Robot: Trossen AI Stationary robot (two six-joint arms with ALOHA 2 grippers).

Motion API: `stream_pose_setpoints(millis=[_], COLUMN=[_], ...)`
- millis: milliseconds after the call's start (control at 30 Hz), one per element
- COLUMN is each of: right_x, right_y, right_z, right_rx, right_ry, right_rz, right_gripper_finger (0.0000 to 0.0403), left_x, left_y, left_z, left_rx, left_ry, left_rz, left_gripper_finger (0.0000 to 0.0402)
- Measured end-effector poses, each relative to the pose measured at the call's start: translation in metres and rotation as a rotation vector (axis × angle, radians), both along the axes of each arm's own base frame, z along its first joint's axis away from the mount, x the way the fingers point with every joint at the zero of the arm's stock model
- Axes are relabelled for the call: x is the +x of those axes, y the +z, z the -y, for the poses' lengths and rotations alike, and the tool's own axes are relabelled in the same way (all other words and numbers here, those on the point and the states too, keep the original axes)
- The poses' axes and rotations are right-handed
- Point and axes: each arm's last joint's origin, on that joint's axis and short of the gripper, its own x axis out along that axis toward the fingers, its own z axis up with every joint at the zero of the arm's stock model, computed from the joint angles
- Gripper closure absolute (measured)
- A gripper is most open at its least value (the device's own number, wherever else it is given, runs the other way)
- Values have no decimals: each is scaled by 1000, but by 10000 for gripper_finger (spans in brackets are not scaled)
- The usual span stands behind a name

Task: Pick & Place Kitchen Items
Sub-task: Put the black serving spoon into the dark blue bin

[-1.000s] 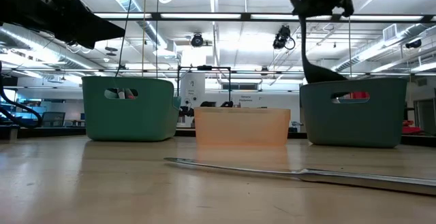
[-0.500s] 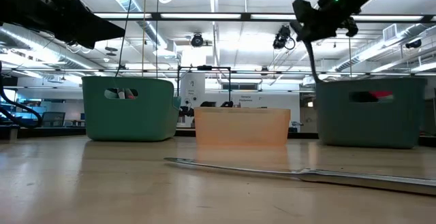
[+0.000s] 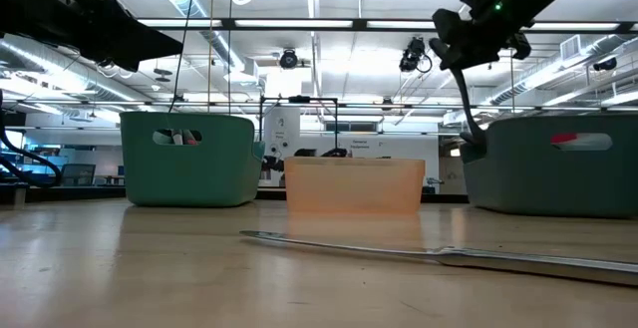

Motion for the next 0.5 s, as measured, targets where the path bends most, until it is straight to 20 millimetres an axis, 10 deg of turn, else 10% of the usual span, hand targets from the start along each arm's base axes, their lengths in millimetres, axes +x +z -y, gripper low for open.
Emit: stream_pose_setpoints(millis=[500], right_x=[-12], right_y=[-21], right_z=[9], right_rx=[49], right_ry=[-154], right_rz=[-50], right_gripper_finger=[313], left_x=[0], left_y=[-1], left_z=[0], left_rx=[10], left_ry=[0], left_rz=[-14], left_gripper_finger=[386])
